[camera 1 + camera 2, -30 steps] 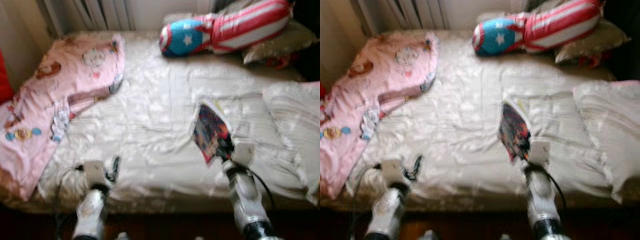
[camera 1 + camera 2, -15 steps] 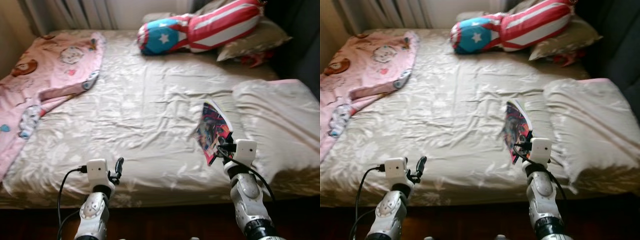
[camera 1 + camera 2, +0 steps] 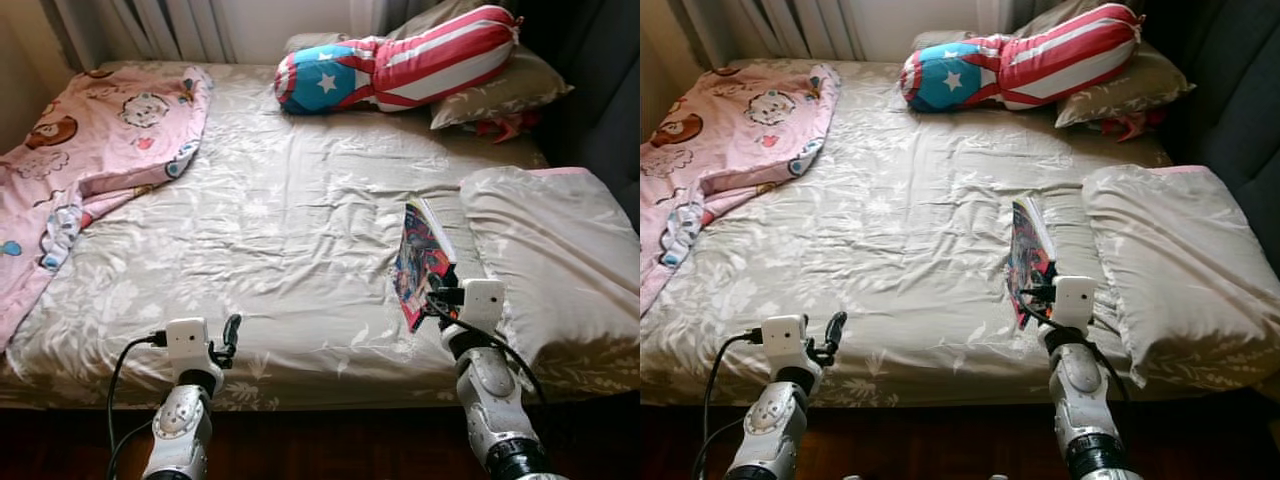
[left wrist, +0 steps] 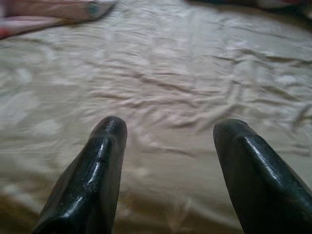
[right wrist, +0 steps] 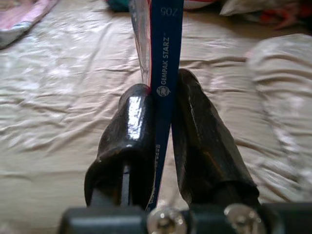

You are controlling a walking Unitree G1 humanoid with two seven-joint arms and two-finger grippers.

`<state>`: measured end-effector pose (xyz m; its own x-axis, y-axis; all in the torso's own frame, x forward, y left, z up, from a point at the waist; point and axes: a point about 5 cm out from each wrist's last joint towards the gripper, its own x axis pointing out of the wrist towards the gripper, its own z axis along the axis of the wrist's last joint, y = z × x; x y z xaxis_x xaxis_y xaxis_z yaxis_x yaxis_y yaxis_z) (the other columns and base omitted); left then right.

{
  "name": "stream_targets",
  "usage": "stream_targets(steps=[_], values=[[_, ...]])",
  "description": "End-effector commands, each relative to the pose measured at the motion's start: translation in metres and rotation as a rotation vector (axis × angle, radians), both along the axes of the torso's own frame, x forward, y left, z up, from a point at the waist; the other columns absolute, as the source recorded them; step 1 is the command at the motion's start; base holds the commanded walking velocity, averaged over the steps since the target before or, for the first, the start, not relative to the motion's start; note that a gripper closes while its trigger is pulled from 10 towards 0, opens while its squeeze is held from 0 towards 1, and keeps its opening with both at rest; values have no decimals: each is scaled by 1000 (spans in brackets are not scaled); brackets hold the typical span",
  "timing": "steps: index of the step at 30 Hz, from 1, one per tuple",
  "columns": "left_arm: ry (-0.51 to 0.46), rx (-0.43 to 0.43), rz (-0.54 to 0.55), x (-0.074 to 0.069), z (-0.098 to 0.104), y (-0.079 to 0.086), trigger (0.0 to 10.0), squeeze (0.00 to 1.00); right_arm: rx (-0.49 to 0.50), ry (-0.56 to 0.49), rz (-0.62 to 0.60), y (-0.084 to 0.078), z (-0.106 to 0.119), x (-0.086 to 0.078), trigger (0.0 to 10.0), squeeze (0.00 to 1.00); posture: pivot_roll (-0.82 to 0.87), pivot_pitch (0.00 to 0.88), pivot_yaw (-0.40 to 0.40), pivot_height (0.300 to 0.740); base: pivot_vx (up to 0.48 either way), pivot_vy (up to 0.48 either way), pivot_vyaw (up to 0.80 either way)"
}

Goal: Clean up the room

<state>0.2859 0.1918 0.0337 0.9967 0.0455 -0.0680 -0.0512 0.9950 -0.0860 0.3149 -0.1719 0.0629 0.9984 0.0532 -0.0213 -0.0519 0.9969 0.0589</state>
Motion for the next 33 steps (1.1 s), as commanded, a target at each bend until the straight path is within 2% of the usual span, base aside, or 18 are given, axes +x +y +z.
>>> stream_targets(steps=[1,25,33], values=[[30,-4,13,-5,-6,4,10000,0,12,-57,4,3,11,4,10000,0,-30,164,-30,720,266,0,0],[22,-1,-2,-5,-5,2,10000,0,18,-52,2,3,11,5,10000,0,-34,152,-31,720,295,0,0],[11,-3,1,-6,-4,3,10000,0,25,-44,5,4,8,3,10000,0,-35,167,-32,720,0,0,0]])
